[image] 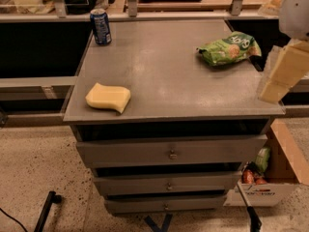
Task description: Move pepsi can near sponge
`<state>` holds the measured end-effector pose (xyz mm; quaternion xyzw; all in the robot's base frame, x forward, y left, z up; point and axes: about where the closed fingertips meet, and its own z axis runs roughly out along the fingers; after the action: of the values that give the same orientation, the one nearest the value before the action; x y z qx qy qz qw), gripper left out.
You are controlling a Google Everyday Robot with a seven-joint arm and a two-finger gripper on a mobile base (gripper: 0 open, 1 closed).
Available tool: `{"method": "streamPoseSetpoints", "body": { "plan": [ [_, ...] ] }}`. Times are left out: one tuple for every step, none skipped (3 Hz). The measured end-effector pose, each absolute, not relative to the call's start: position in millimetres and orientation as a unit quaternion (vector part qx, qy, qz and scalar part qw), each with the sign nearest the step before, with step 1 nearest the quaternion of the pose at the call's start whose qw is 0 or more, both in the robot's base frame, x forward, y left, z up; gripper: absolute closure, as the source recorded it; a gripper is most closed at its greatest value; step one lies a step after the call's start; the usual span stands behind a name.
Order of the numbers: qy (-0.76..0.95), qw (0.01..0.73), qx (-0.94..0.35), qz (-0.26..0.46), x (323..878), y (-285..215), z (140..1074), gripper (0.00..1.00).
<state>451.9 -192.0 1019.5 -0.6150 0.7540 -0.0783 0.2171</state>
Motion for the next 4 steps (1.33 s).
{"method": "streamPoseSetpoints", "body": {
  "plan": [
    [0.737, 0.221, -0.635, -0.071, 504.4, -174.7, 1013.9, 0.0],
    [0.727, 0.236, -0.642, -0.064, 575.2, -162.1, 1005.8, 0.0],
    [0.732, 0.25, -0.633, -0.04, 648.8, -150.5, 983.8, 0.0],
    [0.735, 0.3, -0.609, -0.015, 707.2, -138.3, 971.8, 0.0]
  ]
}}
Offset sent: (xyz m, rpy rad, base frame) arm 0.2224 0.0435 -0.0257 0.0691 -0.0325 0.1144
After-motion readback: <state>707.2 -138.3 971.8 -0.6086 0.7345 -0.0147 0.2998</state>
